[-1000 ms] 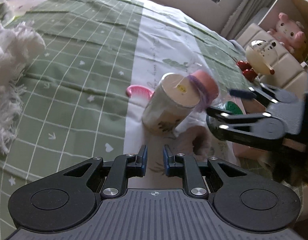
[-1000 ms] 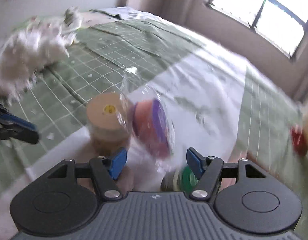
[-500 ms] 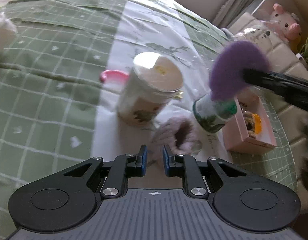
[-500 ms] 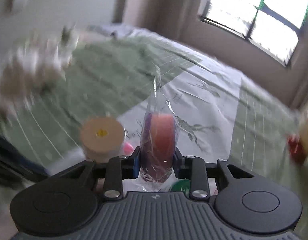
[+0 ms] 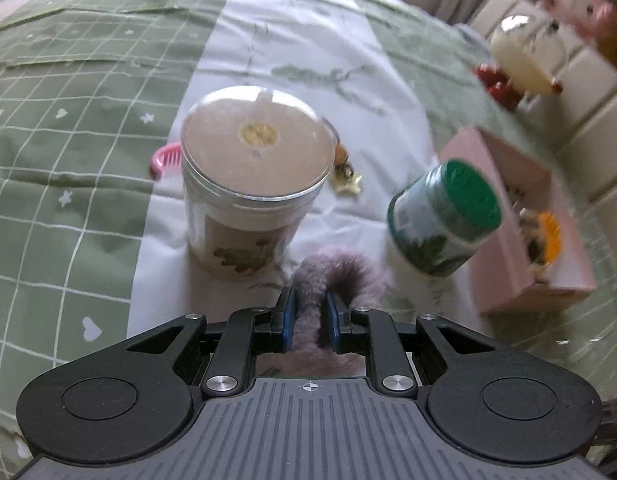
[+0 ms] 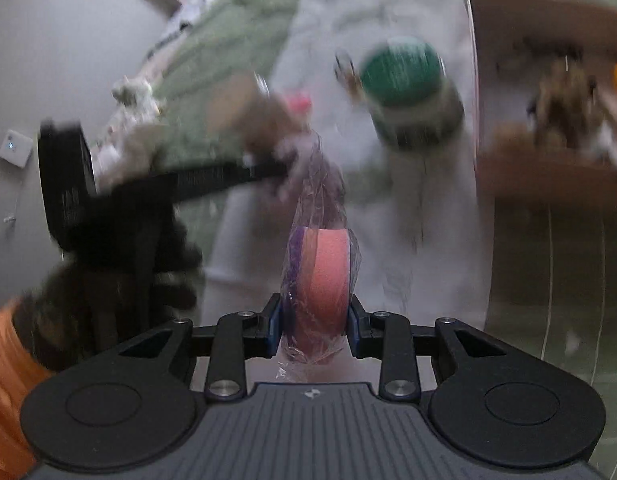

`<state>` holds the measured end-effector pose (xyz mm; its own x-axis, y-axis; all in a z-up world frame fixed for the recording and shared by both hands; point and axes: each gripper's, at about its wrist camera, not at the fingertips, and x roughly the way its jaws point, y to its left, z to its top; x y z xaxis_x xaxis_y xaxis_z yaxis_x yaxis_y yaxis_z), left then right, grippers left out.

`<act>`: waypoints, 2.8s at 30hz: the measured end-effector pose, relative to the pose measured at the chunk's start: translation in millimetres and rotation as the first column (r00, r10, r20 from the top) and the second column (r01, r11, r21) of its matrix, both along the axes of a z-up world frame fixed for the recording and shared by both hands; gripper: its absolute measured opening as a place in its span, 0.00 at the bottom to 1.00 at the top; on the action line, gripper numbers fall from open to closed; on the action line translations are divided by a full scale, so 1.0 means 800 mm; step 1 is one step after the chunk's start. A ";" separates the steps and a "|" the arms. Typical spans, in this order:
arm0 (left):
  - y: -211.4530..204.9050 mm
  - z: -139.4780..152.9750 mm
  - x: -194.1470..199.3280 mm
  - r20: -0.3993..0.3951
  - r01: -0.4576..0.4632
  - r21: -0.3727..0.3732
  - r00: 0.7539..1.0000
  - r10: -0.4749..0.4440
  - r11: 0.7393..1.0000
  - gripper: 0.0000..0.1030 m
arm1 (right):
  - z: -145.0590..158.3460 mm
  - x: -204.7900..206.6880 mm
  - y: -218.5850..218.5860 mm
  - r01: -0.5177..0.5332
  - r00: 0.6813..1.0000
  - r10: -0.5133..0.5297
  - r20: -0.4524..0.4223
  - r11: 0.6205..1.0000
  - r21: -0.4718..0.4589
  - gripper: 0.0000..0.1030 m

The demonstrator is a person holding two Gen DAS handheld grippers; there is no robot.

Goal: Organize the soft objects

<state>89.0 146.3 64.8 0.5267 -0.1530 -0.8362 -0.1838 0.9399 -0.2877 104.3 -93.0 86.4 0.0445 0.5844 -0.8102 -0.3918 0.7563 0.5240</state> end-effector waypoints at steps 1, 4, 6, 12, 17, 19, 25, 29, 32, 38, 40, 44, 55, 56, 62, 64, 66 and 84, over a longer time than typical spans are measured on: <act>0.000 -0.002 0.002 -0.003 -0.007 0.006 1.000 0.007 1.000 0.20 | -0.002 -0.002 -0.002 -0.006 1.000 0.006 0.010 1.000 -0.008 0.33; 0.002 -0.017 0.012 -0.053 -0.020 -0.012 0.998 0.020 1.000 0.26 | -0.005 0.003 -0.007 0.006 1.000 -0.006 0.022 1.000 -0.025 0.39; 0.001 -0.031 0.018 -0.115 -0.011 -0.044 0.993 0.006 0.999 0.26 | -0.011 0.010 -0.006 0.027 0.999 -0.025 0.037 0.998 -0.057 0.44; 0.002 -0.037 0.006 -0.120 0.043 -0.111 0.991 -0.056 0.993 0.24 | -0.012 0.017 0.002 0.070 0.987 -0.052 0.151 0.990 -0.119 0.51; 0.027 -0.034 -0.031 -0.114 -0.024 -0.160 0.993 0.005 0.987 0.18 | -0.019 0.020 0.034 0.085 0.954 -0.025 0.298 0.978 -0.191 0.60; 0.030 -0.028 -0.049 -0.105 -0.033 -0.121 0.994 0.021 0.992 0.18 | -0.022 0.020 0.049 0.087 0.940 -0.011 0.341 0.974 -0.209 0.66; 0.045 -0.016 -0.083 -0.117 -0.115 -0.016 0.987 0.112 0.993 0.18 | -0.030 0.005 0.083 0.087 0.863 0.089 0.497 0.943 -0.320 0.77; 0.062 -0.017 -0.084 -0.120 -0.155 -0.018 0.981 0.152 0.988 0.18 | -0.024 -0.001 0.073 0.125 0.859 0.093 0.503 0.916 -0.381 0.79; 0.063 -0.018 -0.081 -0.123 -0.151 -0.013 0.981 0.148 0.989 0.18 | -0.019 -0.005 0.057 0.120 0.877 0.085 0.472 0.913 -0.389 0.79; 0.056 -0.024 -0.079 -0.123 -0.144 -0.002 0.982 0.143 0.990 0.18 | -0.010 -0.008 0.052 0.172 0.886 0.014 0.463 0.918 -0.357 0.79; 0.056 -0.024 -0.079 -0.122 -0.143 -0.003 0.982 0.141 0.990 0.18 | -0.017 -0.007 0.062 0.164 0.897 0.003 0.443 0.926 -0.339 0.79; 0.056 -0.026 -0.080 -0.115 -0.134 -0.005 0.984 0.133 0.991 0.18 | -0.029 -0.019 0.094 0.062 0.901 0.087 0.425 0.944 -0.324 0.72; 0.048 -0.028 -0.086 -0.078 -0.171 0.017 0.982 0.172 0.985 0.19 | -0.034 -0.066 0.077 -0.055 0.839 0.217 0.499 0.946 -0.319 0.77; 0.047 -0.028 -0.086 -0.073 -0.175 0.017 0.982 0.176 0.984 0.19 | -0.034 -0.066 0.071 -0.057 0.847 0.209 0.488 0.950 -0.306 0.77; 0.040 -0.037 -0.101 0.034 -0.198 0.020 0.980 0.198 0.980 0.21 | -0.048 -0.057 0.037 -0.039 0.880 0.128 0.457 0.979 -0.199 0.83; 0.037 -0.040 -0.105 0.070 -0.210 0.023 0.976 0.208 0.978 0.21 | -0.056 -0.054 0.028 -0.022 0.884 0.094 0.458 0.987 -0.161 0.89; 0.035 -0.041 -0.108 0.098 -0.221 0.027 0.971 0.217 0.975 0.21 | -0.062 -0.051 0.019 -0.016 0.888 0.068 0.456 0.993 -0.116 0.92; 0.015 -0.047 -0.114 0.189 -0.257 0.094 0.953 0.237 0.962 0.20 | -0.080 -0.053 -0.014 -0.003 0.897 -0.013 0.443 0.999 0.035 0.95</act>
